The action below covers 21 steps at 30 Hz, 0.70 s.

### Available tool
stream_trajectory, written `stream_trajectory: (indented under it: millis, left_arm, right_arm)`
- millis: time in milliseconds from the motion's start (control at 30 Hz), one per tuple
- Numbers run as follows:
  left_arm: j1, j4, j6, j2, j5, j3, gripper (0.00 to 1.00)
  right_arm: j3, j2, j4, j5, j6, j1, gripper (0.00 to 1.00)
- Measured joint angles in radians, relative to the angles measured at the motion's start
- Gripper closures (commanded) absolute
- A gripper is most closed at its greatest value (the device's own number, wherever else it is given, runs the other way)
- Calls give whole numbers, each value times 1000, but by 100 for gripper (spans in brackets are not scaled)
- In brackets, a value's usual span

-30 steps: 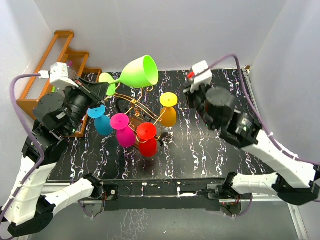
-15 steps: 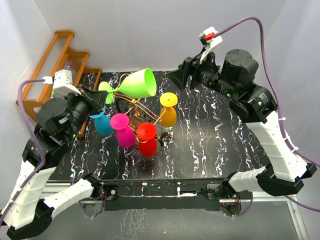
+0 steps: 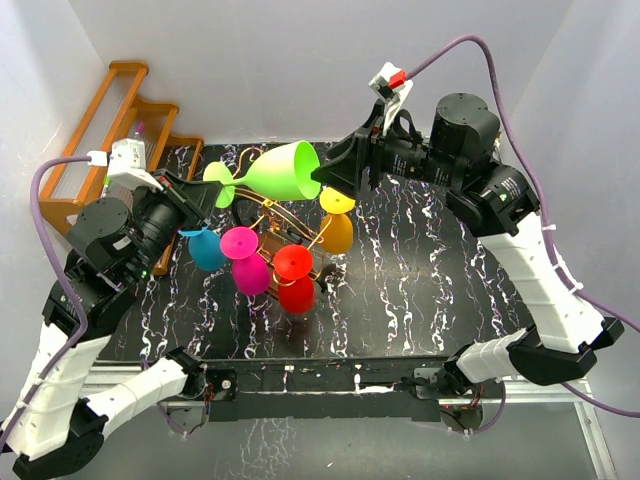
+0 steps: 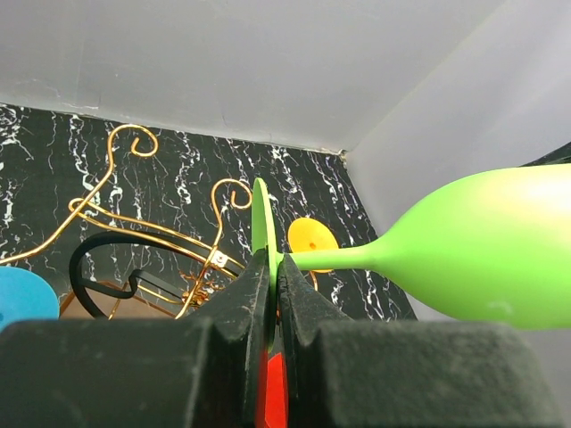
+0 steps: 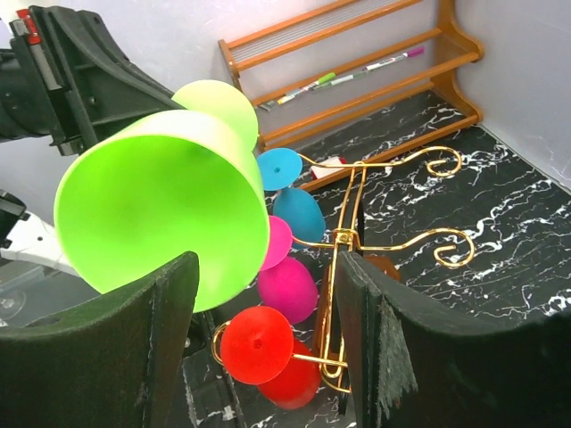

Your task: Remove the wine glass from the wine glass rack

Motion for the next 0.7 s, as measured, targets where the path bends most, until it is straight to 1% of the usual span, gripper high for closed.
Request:
stream_trajectory:
  millis: [200,300,333,367,400,433,467,500,533,567,600,667,700]
  left_arm:
    - [0,10,0,-1,21,-8,100]
    - [0,19,0,-1,43,-14,100]
    - [0,24,0,1,53,-14,100]
    - [0,27,0,3,61,-14,100]
    - [0,31,0,6,70,-14,100]
    - [0,34,0,11,76,-14,100]
    - [0,40,0,16,81,-14,99]
    - [0,42,-1,21,84,-14,87]
    - [0,42,0,29,83,-14,74]
    - [0,37,-2,38,75,-14,64]
    - [1,31,-2,47,69,-12,56]
    - [1,2,-8,72,41,5,42]
    - [0,-17,-12,86,18,18,37]
  right_arm:
    - [0,0,7,-21,11,0,36]
    - [0,3,17,-34,14,0,40]
    - [0,6,29,-43,16,0,44]
    - [0,11,35,-49,18,0,53]
    - [0,17,41,-53,18,0,67]
    - [2,26,48,-60,19,0,79]
    - [3,35,53,-66,18,0,89]
    - [3,46,55,-68,22,0,92]
    - [4,56,56,-71,26,0,92]
    - [4,64,55,-65,29,0,92]
    - [4,71,53,-57,31,0,92]
    - [4,80,50,-31,31,-2,92]
    - [4,82,50,-14,31,-5,92]
